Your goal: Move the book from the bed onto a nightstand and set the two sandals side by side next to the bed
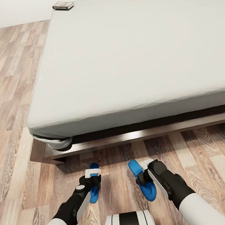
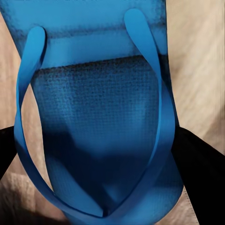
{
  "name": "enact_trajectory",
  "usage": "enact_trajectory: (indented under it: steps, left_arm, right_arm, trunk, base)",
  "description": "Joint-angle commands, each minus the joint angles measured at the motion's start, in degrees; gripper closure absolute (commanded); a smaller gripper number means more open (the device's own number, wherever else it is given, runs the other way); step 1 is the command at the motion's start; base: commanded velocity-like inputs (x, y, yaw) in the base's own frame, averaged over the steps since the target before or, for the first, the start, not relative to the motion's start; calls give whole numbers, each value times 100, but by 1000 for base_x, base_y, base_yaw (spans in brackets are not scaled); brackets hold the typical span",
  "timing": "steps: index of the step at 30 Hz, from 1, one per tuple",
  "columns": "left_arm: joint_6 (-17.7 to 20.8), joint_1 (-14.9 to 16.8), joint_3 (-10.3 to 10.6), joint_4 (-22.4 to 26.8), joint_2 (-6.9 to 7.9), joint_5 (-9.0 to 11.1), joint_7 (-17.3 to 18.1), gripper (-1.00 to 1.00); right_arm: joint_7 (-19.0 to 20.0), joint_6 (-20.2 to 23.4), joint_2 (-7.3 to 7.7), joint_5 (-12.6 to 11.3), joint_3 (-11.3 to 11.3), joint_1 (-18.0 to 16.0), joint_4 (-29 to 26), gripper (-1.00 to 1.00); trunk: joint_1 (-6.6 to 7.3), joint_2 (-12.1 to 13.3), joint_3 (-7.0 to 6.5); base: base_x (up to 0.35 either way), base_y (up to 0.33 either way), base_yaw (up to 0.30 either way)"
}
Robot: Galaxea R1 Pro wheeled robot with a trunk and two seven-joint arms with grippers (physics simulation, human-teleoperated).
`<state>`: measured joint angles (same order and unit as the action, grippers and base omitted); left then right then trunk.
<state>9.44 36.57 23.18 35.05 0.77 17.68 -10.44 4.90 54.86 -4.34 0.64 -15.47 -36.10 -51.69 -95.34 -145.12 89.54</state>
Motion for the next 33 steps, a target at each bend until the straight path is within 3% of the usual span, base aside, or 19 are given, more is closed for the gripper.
enact_trajectory:
  steps: [1, 5, 12, 24, 30, 33]
  left_arm:
    - [23, 2, 45, 12, 7, 52, -55, -100]
    - [23, 0, 46, 1, 3, 52, -62, -100]
    - [23, -1, 47, 9, 2, 52, -76, -100]
    - [26, -1, 51, -39, 0, 43, -104, -100]
    - [18, -4, 55, -35, 0, 43, -121, -100]
    - [17, -7, 55, -44, 1, 41, -123, -100]
  right_arm:
    - [11, 23, 1, 2, -2, -2, -4, 100]
    - [-3, 7, 3, -7, 6, -2, 0, 100]
    - [-29, -39, 3, -3, 1, -2, 5, 100]
    - [-41, -45, 3, -9, 0, -2, 31, 100]
    - [-48, -45, 6, -9, 0, -2, 50, 100]
    - [-50, -45, 11, -10, 3, -2, 74, 100]
  trunk:
    - [1, -1, 3]
    - [9, 3, -63]
    - [9, 3, -63]
    - [40, 19, -329]
    - [40, 19, -329]
    - [47, 23, -395]
  base:
    - [0, 0, 0]
    - [0, 0, 0]
    - [0, 0, 0]
    - [0, 0, 0]
    - [0, 0, 0]
    - [0, 0, 0]
